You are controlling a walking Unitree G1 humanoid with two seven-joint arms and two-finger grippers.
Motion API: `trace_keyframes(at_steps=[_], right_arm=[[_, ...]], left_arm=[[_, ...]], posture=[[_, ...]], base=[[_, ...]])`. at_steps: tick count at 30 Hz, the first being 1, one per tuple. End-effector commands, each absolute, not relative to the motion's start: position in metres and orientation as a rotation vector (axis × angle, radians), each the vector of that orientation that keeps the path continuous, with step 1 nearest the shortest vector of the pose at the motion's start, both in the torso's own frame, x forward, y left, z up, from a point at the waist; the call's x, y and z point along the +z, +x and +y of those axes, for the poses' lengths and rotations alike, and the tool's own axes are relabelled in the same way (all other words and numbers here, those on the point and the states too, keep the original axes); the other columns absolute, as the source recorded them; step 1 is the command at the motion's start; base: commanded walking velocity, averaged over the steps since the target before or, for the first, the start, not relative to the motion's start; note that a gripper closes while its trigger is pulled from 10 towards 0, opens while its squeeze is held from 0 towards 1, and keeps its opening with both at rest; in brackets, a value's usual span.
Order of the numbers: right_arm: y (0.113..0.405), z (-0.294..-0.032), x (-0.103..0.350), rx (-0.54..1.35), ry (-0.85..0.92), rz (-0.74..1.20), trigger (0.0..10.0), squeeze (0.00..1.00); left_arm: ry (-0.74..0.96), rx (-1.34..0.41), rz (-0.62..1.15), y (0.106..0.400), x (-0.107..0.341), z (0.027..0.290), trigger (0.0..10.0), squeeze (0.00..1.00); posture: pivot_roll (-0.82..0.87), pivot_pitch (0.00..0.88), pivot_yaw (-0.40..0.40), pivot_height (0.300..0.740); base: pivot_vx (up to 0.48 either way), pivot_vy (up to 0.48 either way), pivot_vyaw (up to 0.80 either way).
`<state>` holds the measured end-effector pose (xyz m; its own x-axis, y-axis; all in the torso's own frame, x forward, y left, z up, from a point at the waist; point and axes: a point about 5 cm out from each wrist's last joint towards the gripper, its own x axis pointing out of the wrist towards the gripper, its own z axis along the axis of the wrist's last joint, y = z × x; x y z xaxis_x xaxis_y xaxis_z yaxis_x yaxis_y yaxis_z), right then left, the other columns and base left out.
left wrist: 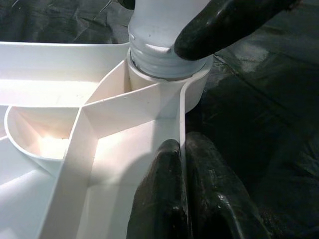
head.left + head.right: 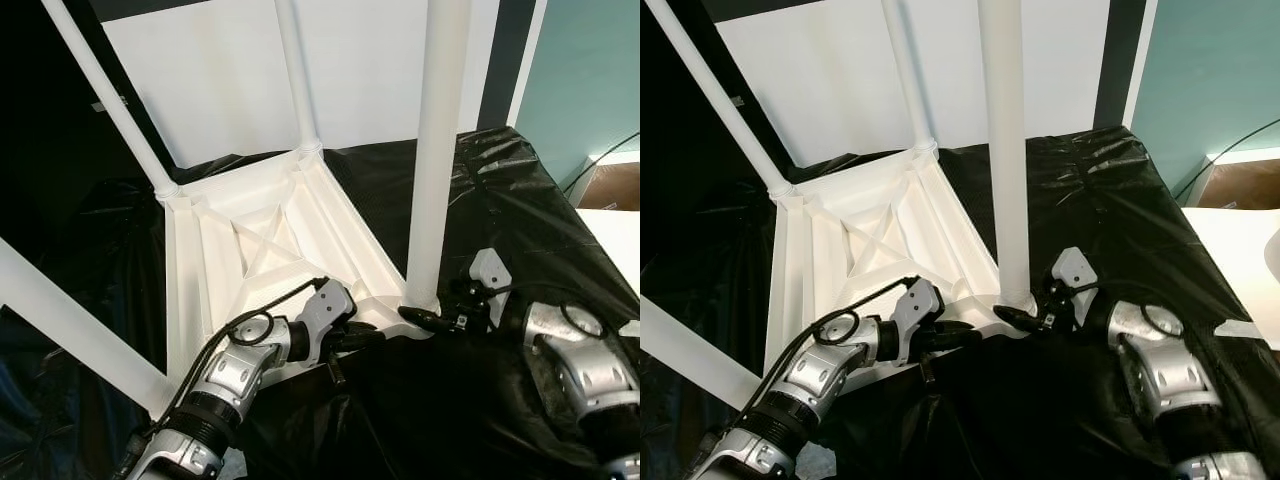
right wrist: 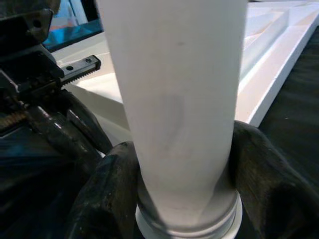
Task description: Building children table
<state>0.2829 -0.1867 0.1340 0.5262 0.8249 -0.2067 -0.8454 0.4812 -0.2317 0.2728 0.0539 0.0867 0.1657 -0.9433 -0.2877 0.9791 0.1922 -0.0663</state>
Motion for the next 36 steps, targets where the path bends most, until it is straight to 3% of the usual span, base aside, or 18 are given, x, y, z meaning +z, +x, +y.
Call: trace_keyframes(at_steps=[1, 9, 11, 13, 15, 20, 27, 28, 29, 30, 36], right_arm=[[0.283, -0.190, 0.131, 1.031, -0.312, 0.109, 0.0, 0.00], [0.268, -0.181, 0.114, 0.930, -0.202, 0.152, 0.0, 0.00], [0.264, -0.172, 0.108, 0.639, -0.178, 0.030, 0.0, 0.00], [0.264, -0.172, 0.108, 0.639, -0.178, 0.030, 0.0, 0.00], [0.256, -0.169, 0.113, 0.348, -0.155, -0.111, 0.0, 0.00], [0.248, -0.166, 0.114, 0.235, -0.125, -0.135, 0.0, 0.00], [0.246, -0.163, 0.117, 0.227, -0.143, -0.149, 0.0, 0.00], [0.247, -0.162, 0.114, 0.245, -0.141, -0.119, 4.4, 0.00], [0.249, -0.159, 0.110, 0.295, -0.133, -0.083, 10.0, 0.18], [0.249, -0.156, 0.108, 0.341, -0.121, -0.067, 10.0, 1.00], [0.260, -0.154, 0.113, 0.518, -0.183, -0.060, 10.0, 1.00]], left_arm=[[0.049, -1.411, 0.458, 0.252, 0.052, 0.062, 10.0, 0.00], [0.053, -1.409, 0.454, 0.251, 0.051, 0.063, 10.0, 0.00], [0.049, -1.403, 0.453, 0.250, 0.051, 0.063, 10.0, 0.00], [0.049, -1.403, 0.453, 0.250, 0.051, 0.063, 10.0, 0.00], [0.046, -1.405, 0.455, 0.250, 0.050, 0.063, 10.0, 0.00], [0.060, -1.422, 0.458, 0.250, 0.051, 0.062, 10.0, 0.00], [0.078, -1.426, 0.457, 0.252, 0.051, 0.062, 10.0, 0.00], [0.075, -1.424, 0.459, 0.251, 0.051, 0.062, 10.0, 0.00], [0.072, -1.423, 0.462, 0.251, 0.051, 0.062, 10.0, 0.00], [0.069, -1.422, 0.463, 0.251, 0.050, 0.063, 10.0, 0.00], [0.075, -1.419, 0.459, 0.251, 0.051, 0.063, 10.0, 0.00]], posture=[[-0.07, 0.000, 0.084, 0.740], [-0.06, 0.000, 0.073, 0.740], [-0.06, 0.000, 0.073, 0.740], [-0.06, 0.000, 0.073, 0.740], [-0.06, 0.000, 0.077, 0.740], [-0.08, 0.000, 0.089, 0.740], [-0.07, 0.000, 0.087, 0.740], [-0.07, 0.000, 0.089, 0.740], [-0.07, 0.000, 0.089, 0.740], [-0.07, 0.000, 0.088, 0.740], [-0.07, 0.000, 0.087, 0.740]], base=[[0.000, 0.000, 0.00], [0.000, 0.000, 0.00], [0.000, 0.000, 0.00], [0.000, 0.000, 0.00], [0.000, 0.000, 0.00], [0.000, 0.000, 0.00], [0.000, 0.000, 0.00], [0.000, 0.000, 0.00], [0.000, 0.000, 0.00], [0.000, 0.000, 0.00], [0.000, 0.000, 0.00]])
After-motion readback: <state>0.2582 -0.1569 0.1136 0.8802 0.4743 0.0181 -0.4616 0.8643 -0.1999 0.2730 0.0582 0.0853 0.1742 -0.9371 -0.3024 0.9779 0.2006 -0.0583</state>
